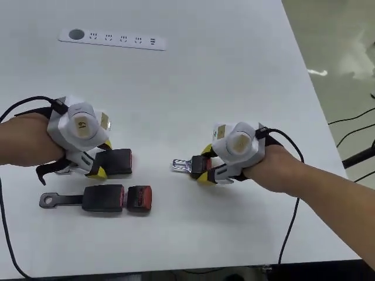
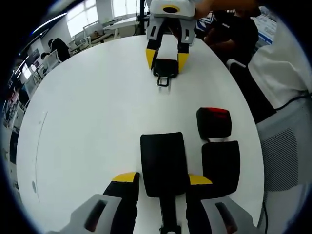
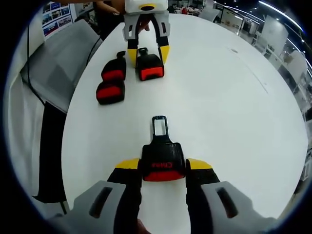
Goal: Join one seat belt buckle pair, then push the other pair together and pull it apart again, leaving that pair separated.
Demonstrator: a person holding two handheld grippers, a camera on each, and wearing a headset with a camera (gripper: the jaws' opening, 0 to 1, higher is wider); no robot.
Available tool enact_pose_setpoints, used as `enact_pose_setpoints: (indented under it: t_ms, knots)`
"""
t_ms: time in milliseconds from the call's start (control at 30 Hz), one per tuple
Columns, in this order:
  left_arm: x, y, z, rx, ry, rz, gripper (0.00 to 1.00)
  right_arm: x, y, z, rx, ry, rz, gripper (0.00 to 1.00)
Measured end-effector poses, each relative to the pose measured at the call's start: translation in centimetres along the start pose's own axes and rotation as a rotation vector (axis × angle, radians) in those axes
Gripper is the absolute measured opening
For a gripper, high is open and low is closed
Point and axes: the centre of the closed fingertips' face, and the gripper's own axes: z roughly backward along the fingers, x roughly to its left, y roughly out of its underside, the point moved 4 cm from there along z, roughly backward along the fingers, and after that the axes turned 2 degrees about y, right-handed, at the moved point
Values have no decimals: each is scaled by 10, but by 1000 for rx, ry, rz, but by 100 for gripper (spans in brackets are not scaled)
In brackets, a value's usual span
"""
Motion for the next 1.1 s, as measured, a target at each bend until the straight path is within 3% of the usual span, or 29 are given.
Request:
enact_pose_setpoints:
  t_ms: [367,900,1100]
  knots:
    - [-1,1,-1,37,14,-67,34,-2,-1,-2,8,-43,62,33]
    - [-2,-1,-1,46,12,-50,33,2,0,-2,35,-58,92,37]
    - [-2,-1,-1,47,13,-50,33,1,1,0,34,-57,95,33]
